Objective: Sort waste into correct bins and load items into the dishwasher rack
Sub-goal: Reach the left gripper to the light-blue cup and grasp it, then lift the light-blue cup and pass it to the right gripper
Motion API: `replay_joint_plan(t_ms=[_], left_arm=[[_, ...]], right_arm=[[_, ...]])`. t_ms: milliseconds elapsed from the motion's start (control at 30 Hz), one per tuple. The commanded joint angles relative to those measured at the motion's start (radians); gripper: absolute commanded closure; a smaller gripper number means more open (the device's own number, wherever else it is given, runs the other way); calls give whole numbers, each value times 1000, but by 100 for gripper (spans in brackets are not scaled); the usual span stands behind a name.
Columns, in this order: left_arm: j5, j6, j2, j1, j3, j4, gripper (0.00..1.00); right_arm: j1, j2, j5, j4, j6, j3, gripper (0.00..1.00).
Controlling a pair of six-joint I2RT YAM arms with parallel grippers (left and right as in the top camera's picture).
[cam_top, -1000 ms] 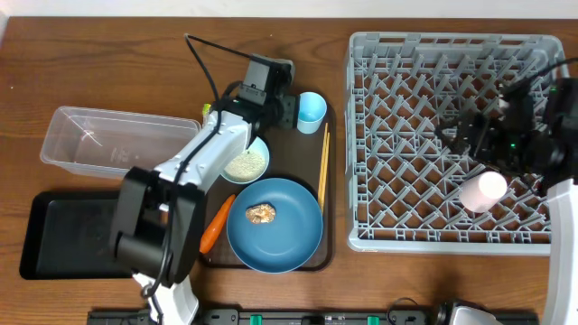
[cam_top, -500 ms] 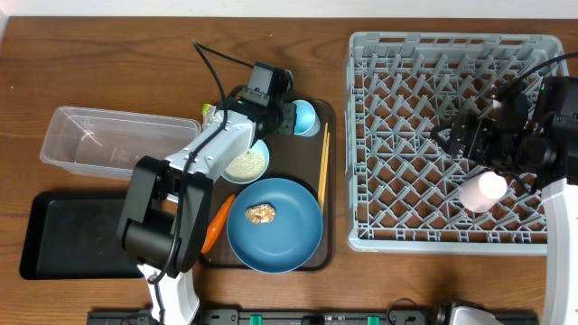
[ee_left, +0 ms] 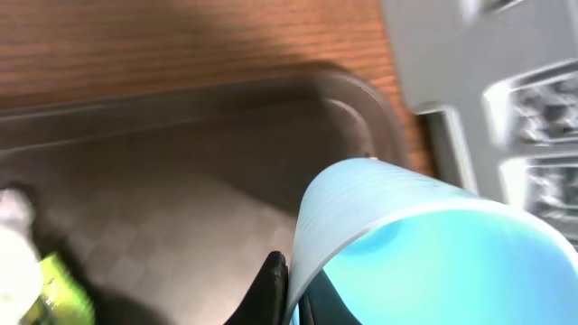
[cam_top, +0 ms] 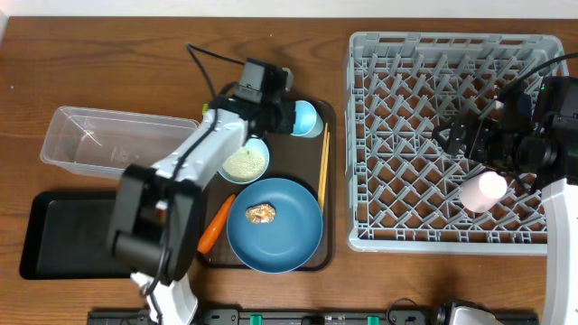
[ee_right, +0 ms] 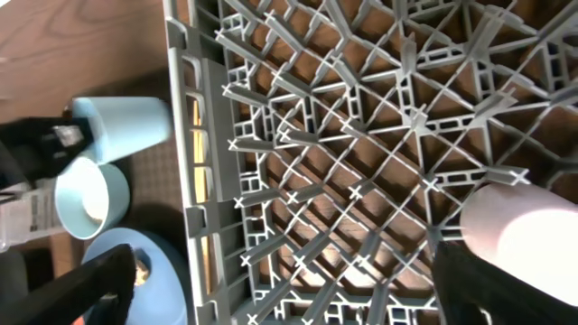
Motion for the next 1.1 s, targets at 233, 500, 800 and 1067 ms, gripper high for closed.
replay_joint_plan(t_ms=[233,500,800,1067], left_arm=[[648,-11,-299,199,9,-69,94],[1056,-50,-338,206,9,-69,93],[1202,-81,-349,185,9,-69,94],[1202,-81,-384,185,9,-65,94]], right_arm=[[63,-3,-428,47,-319,11,2],[231,-3,-697,264,-395,11,11],[415,-2,-692,462,-396,11,13],[501,10,-636,522,-396,11,13]])
